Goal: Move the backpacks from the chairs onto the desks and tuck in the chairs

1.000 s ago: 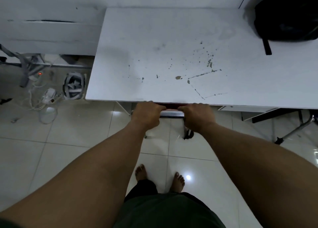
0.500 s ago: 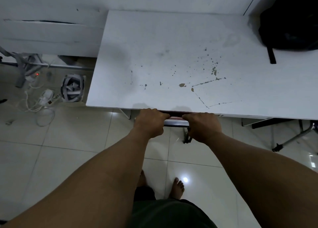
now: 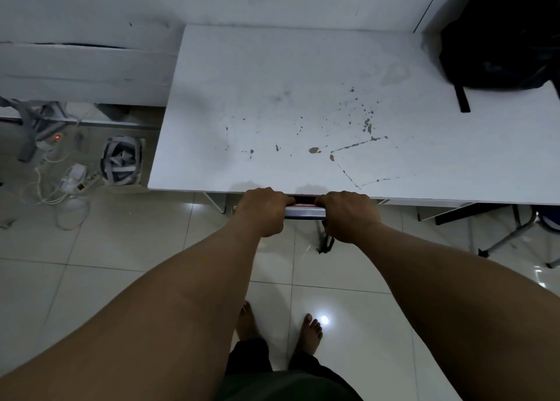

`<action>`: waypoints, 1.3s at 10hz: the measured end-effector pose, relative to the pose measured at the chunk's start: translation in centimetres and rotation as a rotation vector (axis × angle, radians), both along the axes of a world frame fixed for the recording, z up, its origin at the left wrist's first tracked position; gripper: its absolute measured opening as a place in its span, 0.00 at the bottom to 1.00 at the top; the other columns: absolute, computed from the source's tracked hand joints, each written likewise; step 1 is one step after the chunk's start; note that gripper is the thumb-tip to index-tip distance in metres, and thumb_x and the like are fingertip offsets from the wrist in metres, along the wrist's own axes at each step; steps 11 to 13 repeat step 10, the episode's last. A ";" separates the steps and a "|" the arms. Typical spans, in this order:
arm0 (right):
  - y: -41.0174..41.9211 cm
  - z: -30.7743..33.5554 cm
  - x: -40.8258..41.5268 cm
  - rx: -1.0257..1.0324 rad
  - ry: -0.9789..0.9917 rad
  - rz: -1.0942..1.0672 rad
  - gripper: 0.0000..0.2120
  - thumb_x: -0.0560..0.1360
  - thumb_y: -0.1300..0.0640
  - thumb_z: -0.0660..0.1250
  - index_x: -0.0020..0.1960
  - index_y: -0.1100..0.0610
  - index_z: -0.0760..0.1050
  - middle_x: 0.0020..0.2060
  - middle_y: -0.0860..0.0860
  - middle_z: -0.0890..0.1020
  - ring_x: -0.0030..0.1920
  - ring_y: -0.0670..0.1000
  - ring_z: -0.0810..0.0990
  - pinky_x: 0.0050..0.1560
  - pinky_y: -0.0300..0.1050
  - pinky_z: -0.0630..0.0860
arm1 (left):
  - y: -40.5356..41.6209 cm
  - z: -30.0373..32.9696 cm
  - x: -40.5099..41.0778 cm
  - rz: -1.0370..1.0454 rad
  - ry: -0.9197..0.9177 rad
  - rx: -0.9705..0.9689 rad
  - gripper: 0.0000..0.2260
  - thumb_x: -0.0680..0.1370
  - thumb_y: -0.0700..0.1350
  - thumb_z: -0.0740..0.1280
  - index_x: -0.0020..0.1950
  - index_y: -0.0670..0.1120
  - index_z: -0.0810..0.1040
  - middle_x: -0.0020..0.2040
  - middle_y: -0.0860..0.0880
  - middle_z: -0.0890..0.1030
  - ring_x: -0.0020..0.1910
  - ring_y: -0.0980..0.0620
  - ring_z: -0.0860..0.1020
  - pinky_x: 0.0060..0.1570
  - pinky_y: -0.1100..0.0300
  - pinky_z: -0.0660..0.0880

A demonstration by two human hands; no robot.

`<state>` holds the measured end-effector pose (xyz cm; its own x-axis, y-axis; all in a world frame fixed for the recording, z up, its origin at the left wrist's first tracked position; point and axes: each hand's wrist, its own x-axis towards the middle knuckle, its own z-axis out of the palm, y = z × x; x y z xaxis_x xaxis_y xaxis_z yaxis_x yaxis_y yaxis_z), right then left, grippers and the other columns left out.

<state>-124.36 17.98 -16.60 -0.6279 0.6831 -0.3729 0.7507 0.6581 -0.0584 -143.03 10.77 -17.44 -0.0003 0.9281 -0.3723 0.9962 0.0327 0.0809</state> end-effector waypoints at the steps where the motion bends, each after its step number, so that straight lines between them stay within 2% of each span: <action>1: 0.1 0.0 0.0 -0.025 0.006 -0.008 0.19 0.71 0.54 0.64 0.61 0.43 0.75 0.48 0.47 0.81 0.46 0.54 0.80 0.39 0.44 0.69 | 0.3 -0.2 -0.1 -0.012 -0.017 -0.032 0.25 0.73 0.43 0.65 0.69 0.60 0.73 0.50 0.51 0.81 0.44 0.49 0.78 0.41 0.57 0.73; 3: 0.1 -0.6 0.0 -0.058 0.003 -0.022 0.15 0.69 0.54 0.64 0.55 0.44 0.77 0.44 0.47 0.81 0.43 0.52 0.79 0.38 0.43 0.69 | 0.5 -0.1 -0.1 0.018 -0.051 -0.155 0.27 0.73 0.43 0.65 0.71 0.61 0.70 0.52 0.50 0.79 0.45 0.49 0.75 0.41 0.57 0.71; 4: 0.0 -0.6 -0.1 -0.129 -0.004 -0.063 0.15 0.69 0.53 0.65 0.55 0.44 0.77 0.43 0.47 0.80 0.42 0.52 0.79 0.40 0.45 0.76 | 0.6 0.0 0.0 0.077 -0.107 -0.201 0.28 0.73 0.45 0.66 0.72 0.61 0.69 0.56 0.50 0.79 0.51 0.48 0.78 0.45 0.56 0.75; 5: 0.3 0.1 -0.4 -0.239 -0.049 -0.097 0.14 0.71 0.53 0.66 0.56 0.45 0.78 0.46 0.49 0.81 0.44 0.52 0.80 0.45 0.48 0.79 | 0.5 -0.3 0.3 0.102 -0.147 -0.241 0.27 0.72 0.48 0.68 0.71 0.61 0.70 0.58 0.50 0.80 0.53 0.48 0.78 0.51 0.52 0.78; 6: 0.5 1.4 -0.6 -0.309 -0.114 -0.113 0.16 0.70 0.51 0.71 0.57 0.48 0.79 0.46 0.50 0.82 0.46 0.52 0.81 0.45 0.46 0.79 | 0.5 0.3 0.7 0.096 -0.153 -0.273 0.23 0.74 0.51 0.68 0.69 0.57 0.73 0.57 0.49 0.80 0.53 0.47 0.79 0.51 0.52 0.78; 7: 0.6 3.1 -1.2 -0.306 -0.183 -0.125 0.17 0.69 0.51 0.73 0.57 0.52 0.78 0.47 0.52 0.81 0.46 0.53 0.81 0.45 0.46 0.78 | 0.8 1.9 0.7 0.141 -0.146 -0.304 0.22 0.73 0.49 0.70 0.67 0.52 0.75 0.57 0.47 0.80 0.51 0.47 0.79 0.46 0.56 0.76; 8: 0.9 5.4 -1.8 -0.275 -0.241 -0.121 0.14 0.68 0.48 0.75 0.48 0.55 0.79 0.43 0.52 0.80 0.46 0.55 0.81 0.50 0.49 0.80 | 1.1 3.8 0.1 0.180 -0.109 -0.326 0.21 0.70 0.50 0.72 0.63 0.50 0.79 0.57 0.48 0.80 0.53 0.46 0.79 0.51 0.53 0.78; 9: 1.1 8.3 -2.2 -0.236 -0.293 -0.107 0.17 0.67 0.46 0.77 0.37 0.55 0.72 0.39 0.52 0.80 0.46 0.56 0.82 0.50 0.50 0.80 | 1.5 5.4 -0.7 0.158 -0.073 -0.365 0.09 0.70 0.52 0.71 0.46 0.48 0.81 0.50 0.48 0.82 0.49 0.46 0.80 0.51 0.52 0.78; 10: 1.6 12.0 -2.6 -0.244 -0.321 -0.137 0.18 0.69 0.45 0.76 0.37 0.55 0.72 0.41 0.50 0.83 0.46 0.55 0.85 0.53 0.50 0.80 | 2.6 7.6 -1.7 0.149 -0.067 -0.388 0.12 0.69 0.55 0.71 0.36 0.47 0.77 0.46 0.49 0.82 0.47 0.46 0.82 0.54 0.49 0.79; 13: 1.6 12.0 -2.6 -0.244 -0.321 -0.137 0.18 0.69 0.45 0.76 0.37 0.55 0.72 0.41 0.50 0.83 0.46 0.55 0.85 0.53 0.50 0.80 | 2.6 7.6 -1.7 0.149 -0.067 -0.388 0.12 0.69 0.55 0.71 0.36 0.47 0.77 0.46 0.49 0.82 0.47 0.46 0.82 0.54 0.49 0.79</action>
